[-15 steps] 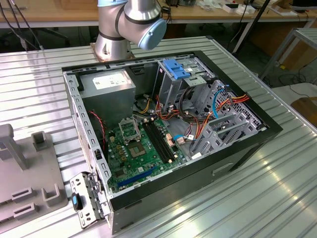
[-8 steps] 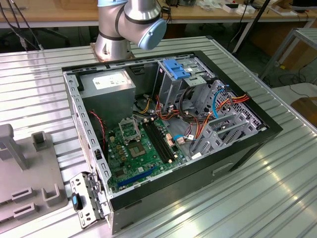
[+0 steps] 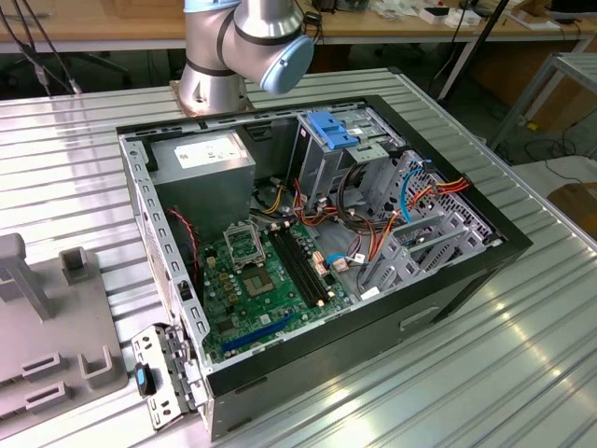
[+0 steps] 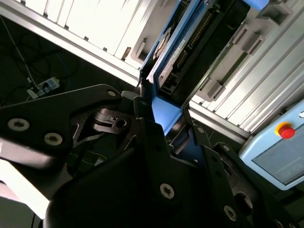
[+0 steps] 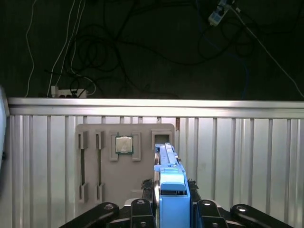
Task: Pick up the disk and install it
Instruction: 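Pick up the disk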
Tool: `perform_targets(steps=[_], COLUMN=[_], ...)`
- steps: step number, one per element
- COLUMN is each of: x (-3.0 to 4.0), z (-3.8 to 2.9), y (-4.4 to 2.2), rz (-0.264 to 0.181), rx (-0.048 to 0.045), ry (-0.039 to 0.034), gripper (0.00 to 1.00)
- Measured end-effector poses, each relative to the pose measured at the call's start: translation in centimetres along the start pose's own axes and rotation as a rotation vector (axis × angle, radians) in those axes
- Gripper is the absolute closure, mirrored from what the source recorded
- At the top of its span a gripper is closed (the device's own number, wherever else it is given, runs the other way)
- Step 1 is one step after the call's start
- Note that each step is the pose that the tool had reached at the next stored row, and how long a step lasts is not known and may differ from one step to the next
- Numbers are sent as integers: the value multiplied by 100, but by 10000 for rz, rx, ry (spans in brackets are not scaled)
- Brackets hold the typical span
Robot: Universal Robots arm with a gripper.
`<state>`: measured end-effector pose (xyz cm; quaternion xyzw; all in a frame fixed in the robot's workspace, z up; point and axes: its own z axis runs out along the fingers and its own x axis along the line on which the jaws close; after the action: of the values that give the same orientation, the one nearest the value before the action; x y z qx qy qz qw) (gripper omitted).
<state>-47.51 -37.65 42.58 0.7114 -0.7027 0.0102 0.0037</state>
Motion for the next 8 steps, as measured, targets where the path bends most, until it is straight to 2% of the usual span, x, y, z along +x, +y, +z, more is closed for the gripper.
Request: perform_targets(steps=[6,8], x=[2,3], z=[-100,-164], y=[0,-1], rz=[0,0], rx=[-1,1], ry=[0,0], gripper=[64,64])
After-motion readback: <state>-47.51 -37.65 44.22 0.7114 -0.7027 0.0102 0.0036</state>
